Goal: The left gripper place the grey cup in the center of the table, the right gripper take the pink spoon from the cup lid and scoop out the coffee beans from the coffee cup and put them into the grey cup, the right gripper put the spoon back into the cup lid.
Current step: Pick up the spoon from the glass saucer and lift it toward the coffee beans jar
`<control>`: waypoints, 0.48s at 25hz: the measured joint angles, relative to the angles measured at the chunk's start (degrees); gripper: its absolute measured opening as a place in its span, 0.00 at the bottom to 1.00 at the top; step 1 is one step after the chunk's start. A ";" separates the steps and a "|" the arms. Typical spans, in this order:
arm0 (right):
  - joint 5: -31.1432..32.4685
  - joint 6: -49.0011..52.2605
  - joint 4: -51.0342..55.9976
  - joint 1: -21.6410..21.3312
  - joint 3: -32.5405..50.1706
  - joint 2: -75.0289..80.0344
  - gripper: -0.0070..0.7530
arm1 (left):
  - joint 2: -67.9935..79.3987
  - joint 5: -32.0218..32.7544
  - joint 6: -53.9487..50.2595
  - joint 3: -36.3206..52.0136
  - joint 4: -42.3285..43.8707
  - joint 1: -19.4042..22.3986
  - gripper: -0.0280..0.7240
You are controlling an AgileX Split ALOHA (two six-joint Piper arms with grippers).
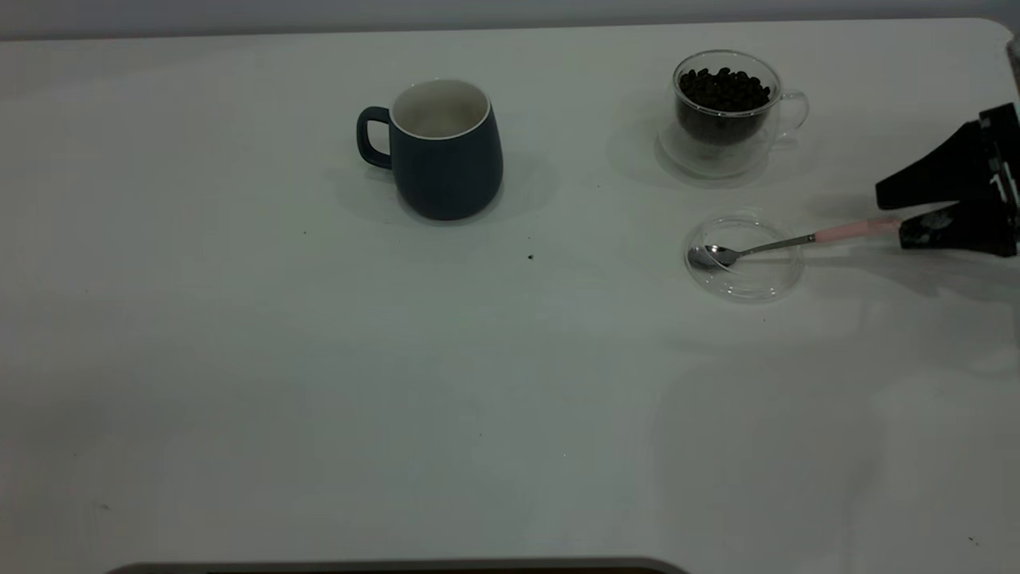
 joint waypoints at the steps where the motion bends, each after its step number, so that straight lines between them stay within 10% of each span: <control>1: 0.00 -0.13 0.31 0.07 0.00 0.27 0.81 | 0.00 0.00 0.00 0.00 0.00 0.00 0.82; 12: 0.56 -1.66 2.00 2.79 -0.11 0.67 0.79 | 0.00 0.00 -0.06 0.00 0.00 0.00 0.82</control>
